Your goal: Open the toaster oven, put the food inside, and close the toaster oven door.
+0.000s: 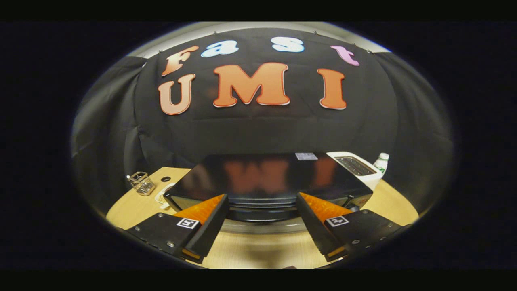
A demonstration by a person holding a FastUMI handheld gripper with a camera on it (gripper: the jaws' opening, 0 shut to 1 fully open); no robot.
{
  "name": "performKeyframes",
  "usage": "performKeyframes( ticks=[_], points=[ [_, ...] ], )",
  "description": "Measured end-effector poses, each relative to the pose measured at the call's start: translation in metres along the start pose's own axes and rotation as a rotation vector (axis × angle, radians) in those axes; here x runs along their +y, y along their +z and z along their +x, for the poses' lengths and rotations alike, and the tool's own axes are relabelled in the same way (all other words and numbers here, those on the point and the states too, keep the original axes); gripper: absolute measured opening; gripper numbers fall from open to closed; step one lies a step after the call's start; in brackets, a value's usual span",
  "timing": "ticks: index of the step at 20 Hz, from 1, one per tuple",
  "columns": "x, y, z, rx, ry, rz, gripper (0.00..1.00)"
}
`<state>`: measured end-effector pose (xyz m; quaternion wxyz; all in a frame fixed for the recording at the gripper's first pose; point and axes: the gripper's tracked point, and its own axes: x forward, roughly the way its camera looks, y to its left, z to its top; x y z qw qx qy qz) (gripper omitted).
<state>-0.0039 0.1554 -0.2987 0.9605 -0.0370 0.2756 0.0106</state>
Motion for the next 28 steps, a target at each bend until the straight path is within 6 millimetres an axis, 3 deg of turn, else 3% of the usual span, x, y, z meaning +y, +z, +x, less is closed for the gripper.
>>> performKeyframes(
  ticks=[3, 8, 11, 16, 19, 22, 28],
  points=[
    [0.006, 0.001, -0.001, -0.029, -0.001, 0.015, 0.92],
    [0.015, -0.007, -0.014, -0.012, 0.021, -0.023, 0.69],
    [0.018, -0.018, -0.031, 0.035, 0.05, -0.036, 0.69],
    [0.023, -0.056, -0.064, 0.183, 0.152, -0.033, 0.69],
    [0.029, -0.097, -0.08, 0.367, 0.229, 0.093, 0.69],
    [0.016, -0.137, -0.077, 0.479, 0.214, 0.165, 0.68],
    [0.007, -0.161, -0.064, 0.479, 0.193, 0.067, 0.63]
  ],
)
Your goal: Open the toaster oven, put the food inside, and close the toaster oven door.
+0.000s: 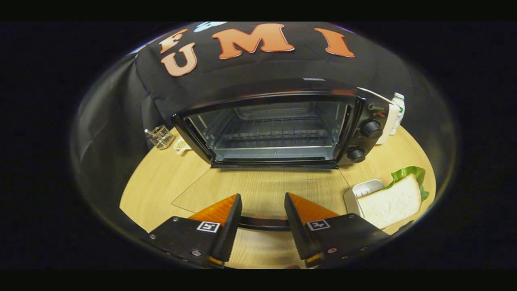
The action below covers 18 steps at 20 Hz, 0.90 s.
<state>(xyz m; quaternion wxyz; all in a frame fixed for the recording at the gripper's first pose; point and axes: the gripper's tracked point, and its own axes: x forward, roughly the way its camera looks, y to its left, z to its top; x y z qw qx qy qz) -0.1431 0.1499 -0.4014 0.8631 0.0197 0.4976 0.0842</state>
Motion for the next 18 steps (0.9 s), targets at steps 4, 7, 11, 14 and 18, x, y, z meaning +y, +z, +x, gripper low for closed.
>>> performKeyframes(
  ticks=[4, 7, 11, 14, 18],
  points=[
    [-0.006, -0.034, 0.013, 0.104, -0.012, -0.049, 0.63],
    [-0.008, -0.03, 0.017, 0.083, -0.002, -0.077, 0.63],
    [-0.008, -0.022, 0.014, 0.075, 0.023, -0.029, 0.63],
    [-0.013, -0.02, -0.003, 0.083, 0.049, -0.005, 0.71],
    [-0.026, 0.02, -0.041, -0.059, 0.073, -0.055, 0.86]
  ],
)
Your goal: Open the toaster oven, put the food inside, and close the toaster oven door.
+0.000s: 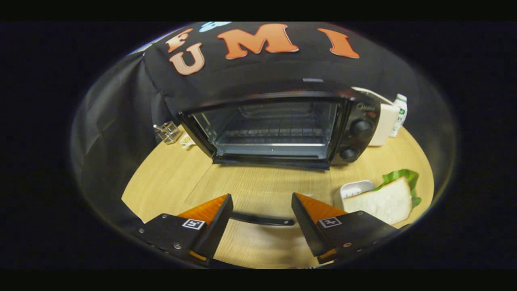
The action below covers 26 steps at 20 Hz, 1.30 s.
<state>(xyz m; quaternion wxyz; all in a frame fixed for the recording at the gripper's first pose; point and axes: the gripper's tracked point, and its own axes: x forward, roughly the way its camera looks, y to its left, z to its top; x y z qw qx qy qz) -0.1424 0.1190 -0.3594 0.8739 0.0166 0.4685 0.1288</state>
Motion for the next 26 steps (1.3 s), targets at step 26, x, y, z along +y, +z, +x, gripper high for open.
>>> performKeyframes(
  ticks=[26],
  points=[
    [-0.193, -0.049, -0.019, 0.293, 0.085, 0.171, 0.73]
  ],
)
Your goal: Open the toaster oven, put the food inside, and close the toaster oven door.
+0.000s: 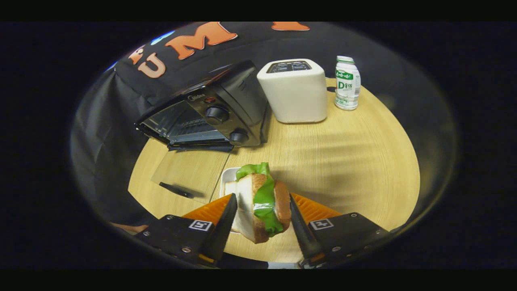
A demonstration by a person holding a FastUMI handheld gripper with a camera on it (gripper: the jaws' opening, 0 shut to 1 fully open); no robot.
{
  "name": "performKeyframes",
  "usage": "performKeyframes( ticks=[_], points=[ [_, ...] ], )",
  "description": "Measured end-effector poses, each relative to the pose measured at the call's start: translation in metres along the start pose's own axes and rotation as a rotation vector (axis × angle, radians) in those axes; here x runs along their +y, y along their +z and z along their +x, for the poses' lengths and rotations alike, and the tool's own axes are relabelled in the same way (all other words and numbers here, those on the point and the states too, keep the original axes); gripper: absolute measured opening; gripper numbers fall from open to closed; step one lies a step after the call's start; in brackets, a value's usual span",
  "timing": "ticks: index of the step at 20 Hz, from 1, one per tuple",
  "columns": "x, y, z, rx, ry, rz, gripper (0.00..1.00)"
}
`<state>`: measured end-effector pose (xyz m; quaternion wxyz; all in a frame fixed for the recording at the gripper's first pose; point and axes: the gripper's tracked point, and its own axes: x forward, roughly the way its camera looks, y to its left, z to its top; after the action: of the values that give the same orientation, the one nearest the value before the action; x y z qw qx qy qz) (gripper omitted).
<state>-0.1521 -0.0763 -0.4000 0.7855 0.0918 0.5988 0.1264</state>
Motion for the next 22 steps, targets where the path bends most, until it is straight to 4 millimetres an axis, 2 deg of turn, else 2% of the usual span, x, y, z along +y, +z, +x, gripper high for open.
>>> performKeyframes(
  ticks=[3, 4, 5, 6, 9, 14, 18, 22],
  points=[
    [0.008, 0.0, -0.003, 0.02, 0.084, 0.119, 0.6],
    [0.012, 0.0, -0.004, 0.027, 0.113, 0.164, 0.52],
    [0.014, 0.003, -0.007, 0.019, 0.139, 0.205, 0.48],
    [0.013, 0.004, -0.008, 0.007, 0.136, 0.231, 0.39],
    [0.012, 0.004, -0.01, -0.016, 0.121, 0.247, 0.32],
    [0.014, 0.019, -0.02, -0.1, 0.119, 0.331, 0.3],
    [0.024, 0.031, -0.028, -0.158, 0.141, 0.39, 0.3],
    [0.045, 0.046, -0.035, -0.227, 0.198, 0.428, 0.3]
  ],
)
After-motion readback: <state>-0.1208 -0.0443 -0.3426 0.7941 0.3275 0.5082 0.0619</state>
